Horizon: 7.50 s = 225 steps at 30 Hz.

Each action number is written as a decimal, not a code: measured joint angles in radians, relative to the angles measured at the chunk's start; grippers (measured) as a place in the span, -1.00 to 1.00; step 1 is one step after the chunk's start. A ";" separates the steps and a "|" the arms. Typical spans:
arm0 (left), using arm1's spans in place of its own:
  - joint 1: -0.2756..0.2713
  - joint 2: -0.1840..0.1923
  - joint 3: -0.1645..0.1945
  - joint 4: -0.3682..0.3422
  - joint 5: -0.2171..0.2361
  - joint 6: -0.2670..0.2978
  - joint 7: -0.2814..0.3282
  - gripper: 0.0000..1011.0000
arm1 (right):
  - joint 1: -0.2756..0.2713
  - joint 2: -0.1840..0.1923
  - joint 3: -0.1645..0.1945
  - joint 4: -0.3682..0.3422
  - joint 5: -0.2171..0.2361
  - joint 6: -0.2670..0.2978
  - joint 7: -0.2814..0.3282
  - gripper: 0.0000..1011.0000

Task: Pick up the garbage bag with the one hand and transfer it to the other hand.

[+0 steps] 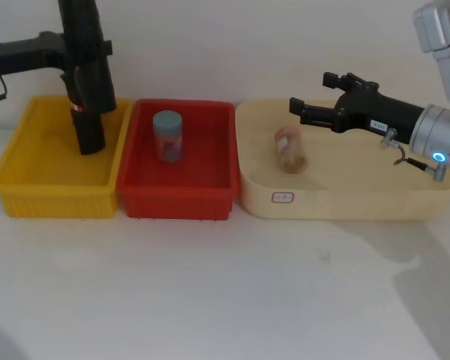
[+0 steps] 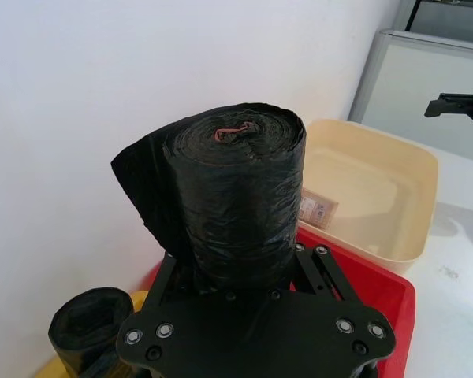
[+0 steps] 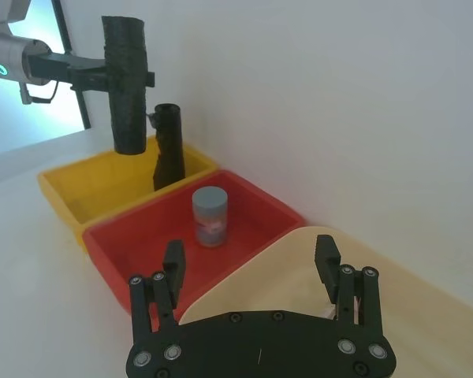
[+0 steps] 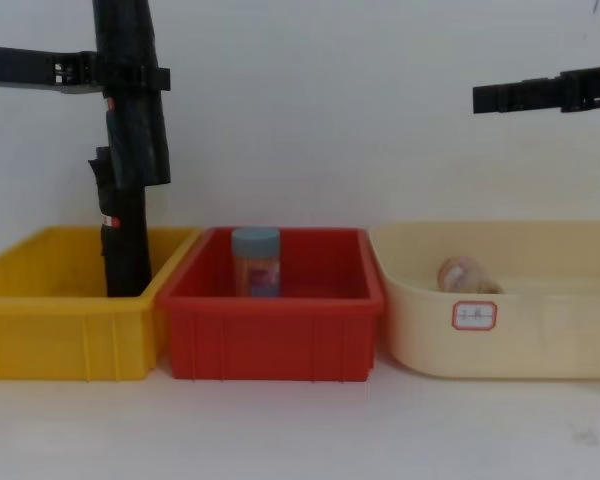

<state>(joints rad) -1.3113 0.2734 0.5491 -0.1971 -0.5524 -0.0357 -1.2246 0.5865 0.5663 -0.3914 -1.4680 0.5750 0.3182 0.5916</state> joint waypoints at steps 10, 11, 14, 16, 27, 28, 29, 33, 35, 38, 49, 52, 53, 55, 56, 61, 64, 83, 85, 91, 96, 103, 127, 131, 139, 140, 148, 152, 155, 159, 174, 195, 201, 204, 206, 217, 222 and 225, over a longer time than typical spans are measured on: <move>-0.025 -0.011 0.017 0.044 -0.006 -0.015 -0.023 -0.17 | 0.006 -0.005 0.003 0.007 0.026 0.035 -0.019 0.98; -0.028 -0.012 0.019 0.050 -0.006 -0.016 -0.025 -0.17 | 0.007 -0.006 0.003 0.010 0.028 0.038 -0.024 0.98; -0.027 -0.012 0.022 0.045 -0.009 -0.015 -0.024 -0.17 | 0.008 -0.009 0.004 0.015 0.032 0.045 -0.033 0.98; -0.020 -0.008 0.022 0.028 -0.012 -0.011 -0.018 -0.17 | 0.009 -0.010 0.004 0.017 0.034 0.048 -0.036 0.98; 0.105 0.051 -0.004 -0.219 -0.043 0.078 0.152 -0.17 | 0.010 -0.008 -0.001 0.020 0.038 0.043 -0.049 0.98; 0.115 0.055 -0.008 -0.239 -0.045 0.084 0.165 -0.17 | 0.010 -0.008 -0.002 0.020 0.038 0.043 -0.050 0.98; 0.128 0.060 -0.012 -0.262 -0.048 0.090 0.180 -0.17 | 0.010 -0.008 -0.002 0.020 0.038 0.043 -0.053 0.98; 0.189 0.078 -0.035 -0.372 -0.060 0.128 0.275 -0.17 | 0.010 -0.010 -0.008 0.020 0.040 0.042 -0.058 0.98; 0.204 0.081 -0.041 -0.400 -0.064 0.142 0.306 -0.17 | 0.013 -0.011 -0.011 0.022 0.040 0.041 -0.058 0.98; 0.231 0.087 -0.052 -0.449 -0.070 0.161 0.347 -0.17 | 0.021 -0.015 -0.019 0.031 0.042 0.038 -0.051 0.98; 0.271 0.091 -0.057 -0.531 -0.080 0.193 0.375 -0.17 | 0.061 -0.042 -0.055 0.101 0.055 0.025 0.006 0.98; 0.273 0.090 -0.049 -0.542 -0.081 0.194 0.354 -0.17 | 0.075 -0.052 -0.066 0.127 0.062 0.020 0.024 0.98; 0.273 0.090 -0.047 -0.544 -0.081 0.194 0.347 -0.17 | 0.077 -0.054 -0.068 0.131 0.063 0.019 0.027 0.98; 0.273 0.090 -0.043 -0.547 -0.082 0.194 0.336 -0.17 | 0.082 -0.057 -0.072 0.141 0.066 0.018 0.034 0.98; 0.273 0.089 -0.038 -0.549 -0.082 0.193 0.323 -0.17 | 0.086 -0.060 -0.075 0.147 0.068 0.016 0.040 0.98; 0.268 0.086 -0.021 -0.552 -0.082 0.183 0.277 -0.17 | 0.104 -0.072 -0.088 0.181 0.076 0.015 0.060 0.98; 0.262 0.084 -0.009 -0.552 -0.081 0.173 0.242 -0.17 | 0.114 -0.076 -0.094 0.195 0.079 0.015 0.070 0.98; 0.193 0.038 0.084 -0.489 -0.052 0.055 0.005 -0.17 | 0.190 -0.104 -0.145 0.307 0.089 0.021 0.146 0.98; 0.188 0.033 0.090 -0.484 -0.049 0.041 -0.010 -0.17 | 0.196 -0.105 -0.153 0.318 0.089 0.018 0.154 0.98; 0.172 0.013 0.103 -0.470 -0.045 0.000 -0.039 -0.17 | 0.208 -0.108 -0.169 0.336 0.087 0.011 0.170 0.98; 0.163 -0.003 0.108 -0.462 -0.044 -0.030 -0.054 -0.17 | 0.214 -0.110 -0.181 0.345 0.085 0.003 0.183 0.98; 0.153 -0.019 0.112 -0.449 -0.042 -0.050 -0.064 -0.17 | 0.223 -0.113 -0.199 0.361 0.081 -0.019 0.212 0.98; 0.141 -0.036 0.115 -0.435 -0.039 -0.072 -0.075 -0.17 | 0.246 -0.142 -0.237 0.396 0.083 -0.174 0.322 0.98; 0.141 -0.037 0.116 -0.434 -0.039 -0.073 -0.076 -0.17 | 0.248 -0.143 -0.240 0.399 0.084 -0.178 0.323 0.98; 0.140 -0.038 0.116 -0.433 -0.039 -0.074 -0.077 -0.17 | 0.263 -0.160 -0.252 0.425 0.089 -0.158 0.312 0.98; 0.140 -0.038 0.116 -0.433 -0.039 -0.075 -0.077 -0.17 | 0.266 -0.163 -0.254 0.429 0.090 -0.157 0.312 0.98; 0.140 -0.039 0.116 -0.433 -0.039 -0.075 -0.077 -0.17 | 0.305 -0.205 -0.269 0.485 0.094 -0.144 0.307 0.98; 0.140 -0.039 0.116 -0.433 -0.039 -0.076 -0.077 -0.17 | 0.319 -0.218 -0.274 0.502 0.096 -0.143 0.307 0.98; 0.140 -0.039 0.116 -0.433 -0.039 -0.076 -0.077 -0.17 | 0.331 -0.227 -0.279 0.511 0.098 -0.142 0.312 0.98; 0.140 -0.039 0.116 -0.433 -0.039 -0.076 -0.077 -0.17 | 0.340 -0.232 -0.285 0.514 0.100 -0.142 0.320 0.98; 0.140 -0.039 0.116 -0.433 -0.039 -0.076 -0.077 -0.17 | 0.363 -0.234 -0.309 0.506 0.108 -0.151 0.368 0.98; 0.140 -0.039 0.116 -0.433 -0.039 -0.076 -0.077 -0.17 | 0.409 -0.288 -0.331 0.612 0.109 -0.191 0.423 0.98; 0.140 -0.039 0.116 -0.433 -0.039 -0.076 -0.077 -0.17 | 0.419 -0.306 -0.330 0.645 0.109 -0.203 0.438 0.98; 0.140 -0.039 0.115 -0.433 -0.039 -0.076 -0.077 -0.17 | 0.423 -0.312 -0.329 0.654 0.109 -0.206 0.443 0.98; 0.140 -0.039 0.115 -0.433 -0.039 -0.076 -0.077 -0.17 | 0.424 -0.316 -0.328 0.660 0.108 -0.208 0.446 0.98; 0.140 -0.039 0.116 -0.433 -0.039 -0.076 -0.077 -0.17 | 0.435 -0.337 -0.323 0.692 0.102 -0.218 0.458 0.98; 0.140 -0.039 0.116 -0.433 -0.039 -0.076 -0.077 -0.17 | 0.440 -0.347 -0.322 0.708 0.095 -0.222 0.462 0.98; 0.140 -0.039 0.116 -0.433 -0.039 -0.076 -0.077 -0.17 | 0.444 -0.353 -0.322 0.718 0.091 -0.224 0.464 0.98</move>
<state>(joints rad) -1.1716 0.2342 0.6646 -0.6298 -0.5918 -0.1115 -1.3015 1.0307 0.2137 -0.7138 -0.7503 0.6661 0.0946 1.0554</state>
